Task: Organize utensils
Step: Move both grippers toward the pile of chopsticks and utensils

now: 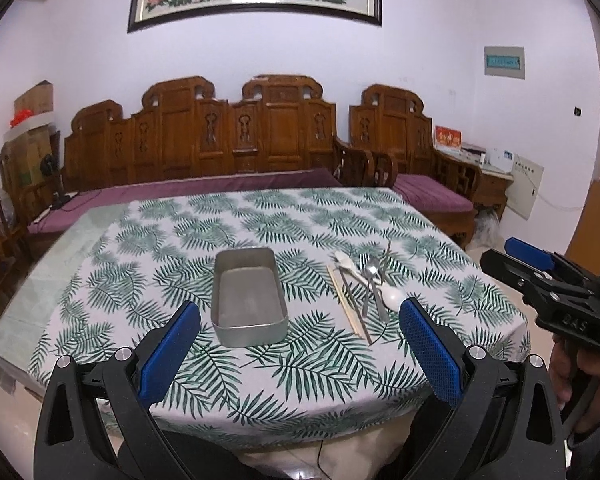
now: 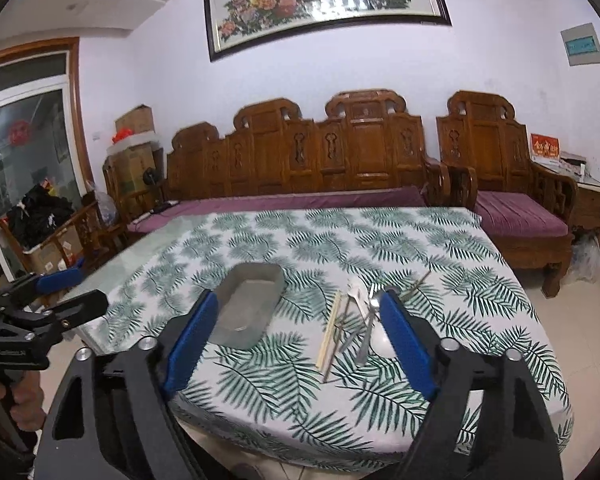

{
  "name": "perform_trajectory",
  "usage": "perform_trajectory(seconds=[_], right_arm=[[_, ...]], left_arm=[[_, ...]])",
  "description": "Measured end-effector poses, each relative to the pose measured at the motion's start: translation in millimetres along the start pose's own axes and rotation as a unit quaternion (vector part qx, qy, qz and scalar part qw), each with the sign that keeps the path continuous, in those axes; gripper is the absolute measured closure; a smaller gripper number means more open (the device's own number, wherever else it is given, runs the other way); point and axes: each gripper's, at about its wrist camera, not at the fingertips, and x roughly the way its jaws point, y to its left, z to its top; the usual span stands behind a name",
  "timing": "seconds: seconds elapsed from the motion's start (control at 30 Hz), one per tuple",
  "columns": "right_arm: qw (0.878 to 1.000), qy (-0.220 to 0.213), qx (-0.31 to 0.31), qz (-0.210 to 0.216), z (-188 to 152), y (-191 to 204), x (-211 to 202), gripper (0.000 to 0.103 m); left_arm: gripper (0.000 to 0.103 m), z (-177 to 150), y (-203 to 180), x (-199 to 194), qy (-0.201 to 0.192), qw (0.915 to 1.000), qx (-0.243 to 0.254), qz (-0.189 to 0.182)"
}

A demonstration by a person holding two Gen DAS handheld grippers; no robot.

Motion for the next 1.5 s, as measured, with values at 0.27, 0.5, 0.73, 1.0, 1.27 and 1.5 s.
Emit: perform_trajectory(seconds=[0.27,0.5,0.73,1.0,1.27,1.5], right_arm=[[0.999,0.032,0.007,-0.009,-7.8,-27.3,41.9,0.041],[0.998,0.058,0.015,-0.015,-12.1,-48.6,80.0,0.055],[0.994,0.111,0.012,-0.005,-35.7,-56.1,138.5,0.068],[0.983,0.181,0.014,0.015,-71.4,-52.6,203.3,0.078],[0.972,0.235,-0.012,-0.010,-101.4,-40.0,246.9,0.083],[0.966,0.253,-0.043,-0.042,-114.7,-35.8,253.7,0.091]], left_arm=[[0.007,-3.4,1.0,44.3,0.037,0.9991,0.007,-0.018],[0.007,1.0,0.3,82.4,0.060,0.9974,0.009,-0.039],[0.016,-1.7,-1.6,121.6,0.082,0.9954,0.014,-0.048],[0.025,-20.4,0.6,148.4,0.107,0.9926,0.011,-0.057],[0.037,-37.9,8.1,162.2,0.127,0.9905,-0.002,-0.053],[0.037,-47.2,10.4,173.0,0.144,0.9886,-0.008,-0.045]])
